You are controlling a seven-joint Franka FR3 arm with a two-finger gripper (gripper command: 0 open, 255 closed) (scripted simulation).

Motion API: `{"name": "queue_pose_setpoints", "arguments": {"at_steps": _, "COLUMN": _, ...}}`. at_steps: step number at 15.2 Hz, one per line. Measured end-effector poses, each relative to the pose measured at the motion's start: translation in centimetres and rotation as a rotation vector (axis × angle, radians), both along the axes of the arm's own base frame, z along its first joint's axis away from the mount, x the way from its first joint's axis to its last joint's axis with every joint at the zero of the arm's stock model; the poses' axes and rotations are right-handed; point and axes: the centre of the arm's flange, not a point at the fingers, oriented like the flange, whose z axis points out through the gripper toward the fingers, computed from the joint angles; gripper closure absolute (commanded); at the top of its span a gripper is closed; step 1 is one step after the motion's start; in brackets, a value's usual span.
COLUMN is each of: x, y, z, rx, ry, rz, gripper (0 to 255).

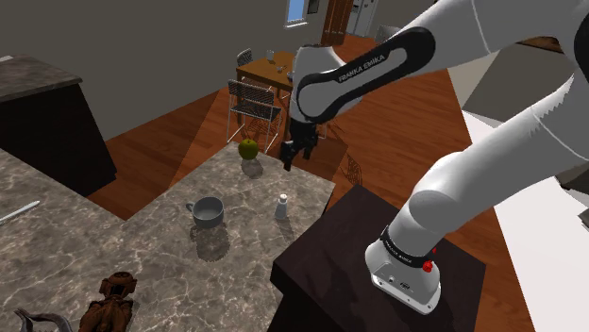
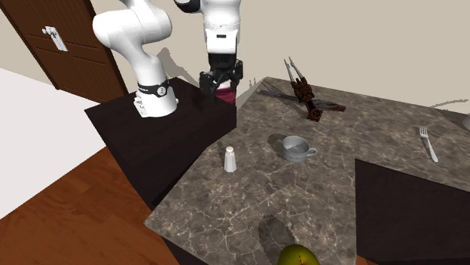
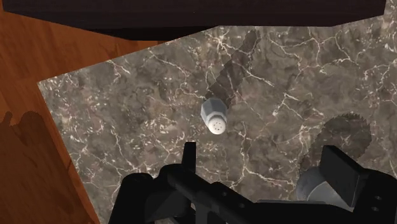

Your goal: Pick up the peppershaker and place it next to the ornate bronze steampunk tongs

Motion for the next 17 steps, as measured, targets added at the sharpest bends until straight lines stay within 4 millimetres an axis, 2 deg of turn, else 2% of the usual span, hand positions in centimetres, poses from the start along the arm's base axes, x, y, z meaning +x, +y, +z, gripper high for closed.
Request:
{"name": "queue_pose_setpoints", "arguments": {"at_steps": 3, "x": 0.9, "y": 0.0, "z": -3.4, "rx": -0.012, "ry": 0.007, "rz": -0.016, "gripper": 0}}
{"name": "queue_pose_setpoints", "arguments": {"at_steps": 13, "x": 4.4, "y": -0.2, "z": -16.7, "rx": -0.048, "ry": 0.029, "rz": -0.069, "gripper": 0}}
{"name": "queue_pose_setpoints", "arguments": {"at_steps": 17, "x": 4.6, "y": -0.3, "z": -19.5, "rx": -0.053, "ry": 0.032, "rz": -0.076, "gripper": 0}}
